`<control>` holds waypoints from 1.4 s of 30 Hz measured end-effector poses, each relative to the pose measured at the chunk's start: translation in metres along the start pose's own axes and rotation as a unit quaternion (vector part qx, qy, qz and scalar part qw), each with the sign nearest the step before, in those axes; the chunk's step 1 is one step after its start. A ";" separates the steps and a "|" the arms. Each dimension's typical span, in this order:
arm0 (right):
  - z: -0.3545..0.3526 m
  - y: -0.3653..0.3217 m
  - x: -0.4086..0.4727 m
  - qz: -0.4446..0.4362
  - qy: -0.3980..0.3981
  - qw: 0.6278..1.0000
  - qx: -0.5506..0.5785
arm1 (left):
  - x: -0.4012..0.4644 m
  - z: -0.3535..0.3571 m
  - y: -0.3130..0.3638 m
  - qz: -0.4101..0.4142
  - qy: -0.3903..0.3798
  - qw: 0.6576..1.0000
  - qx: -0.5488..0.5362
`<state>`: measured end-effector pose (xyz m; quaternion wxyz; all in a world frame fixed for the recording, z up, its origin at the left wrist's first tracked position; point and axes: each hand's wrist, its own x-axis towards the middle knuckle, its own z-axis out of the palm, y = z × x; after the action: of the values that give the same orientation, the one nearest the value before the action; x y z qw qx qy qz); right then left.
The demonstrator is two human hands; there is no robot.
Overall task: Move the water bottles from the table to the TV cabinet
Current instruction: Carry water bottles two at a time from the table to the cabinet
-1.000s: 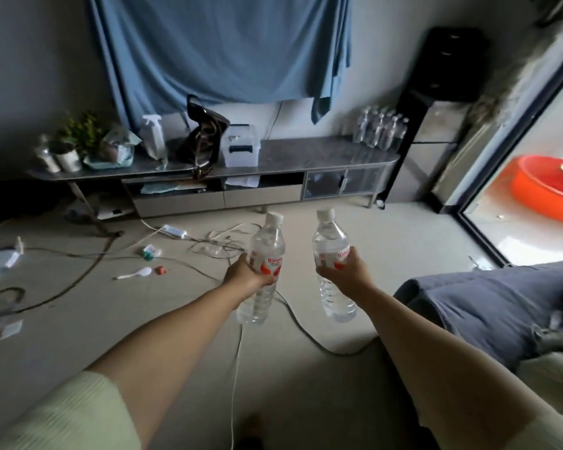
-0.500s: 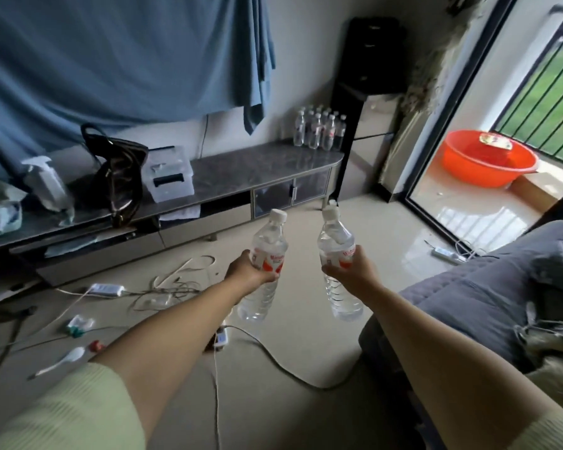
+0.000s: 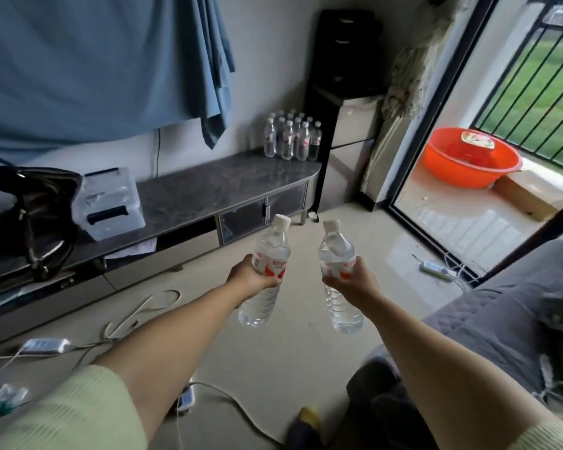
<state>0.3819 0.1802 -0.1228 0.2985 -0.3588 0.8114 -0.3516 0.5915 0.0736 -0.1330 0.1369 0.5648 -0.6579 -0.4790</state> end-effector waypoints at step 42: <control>0.080 -0.185 0.689 0.063 -0.053 0.996 -0.020 | 0.660 -0.104 0.184 -0.122 -0.014 0.992 -0.033</control>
<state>0.1212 -0.4860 -0.1840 0.3554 -0.3315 0.8222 -0.2963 0.3397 -0.5709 -0.1740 0.0870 0.6287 -0.5699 -0.5220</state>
